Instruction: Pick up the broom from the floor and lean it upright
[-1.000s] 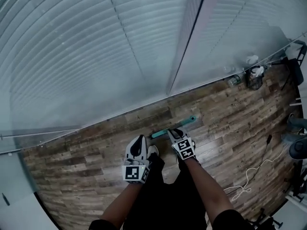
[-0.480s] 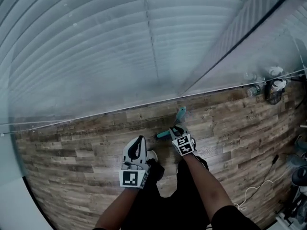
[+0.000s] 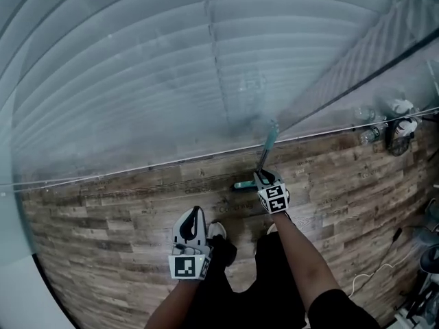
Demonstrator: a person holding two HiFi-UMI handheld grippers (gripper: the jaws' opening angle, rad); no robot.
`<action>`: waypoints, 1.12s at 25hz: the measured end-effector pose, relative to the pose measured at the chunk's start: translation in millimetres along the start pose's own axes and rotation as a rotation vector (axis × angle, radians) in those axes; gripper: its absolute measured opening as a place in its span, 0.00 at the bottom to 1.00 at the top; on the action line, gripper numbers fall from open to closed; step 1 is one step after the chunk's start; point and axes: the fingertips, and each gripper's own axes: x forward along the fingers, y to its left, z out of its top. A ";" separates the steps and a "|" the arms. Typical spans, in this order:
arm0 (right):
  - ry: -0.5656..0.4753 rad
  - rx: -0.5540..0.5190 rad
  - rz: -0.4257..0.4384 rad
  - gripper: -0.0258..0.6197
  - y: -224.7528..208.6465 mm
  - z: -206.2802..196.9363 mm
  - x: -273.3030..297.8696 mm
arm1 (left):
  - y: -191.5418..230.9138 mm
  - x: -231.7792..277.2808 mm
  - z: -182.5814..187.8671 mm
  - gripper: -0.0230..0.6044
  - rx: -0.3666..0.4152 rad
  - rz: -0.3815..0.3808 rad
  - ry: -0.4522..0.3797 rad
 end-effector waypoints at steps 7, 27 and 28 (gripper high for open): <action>-0.091 0.133 -0.013 0.18 -36.6 -8.2 -6.6 | -28.7 10.3 -17.7 0.07 0.022 -0.090 0.054; -0.141 0.120 -0.107 0.28 -38.5 17.8 -10.5 | -47.3 5.1 -0.1 0.07 -0.029 -0.164 0.062; -0.141 0.117 -0.113 0.28 -40.5 20.7 -10.4 | -46.1 5.1 -1.1 0.07 -0.031 -0.161 0.064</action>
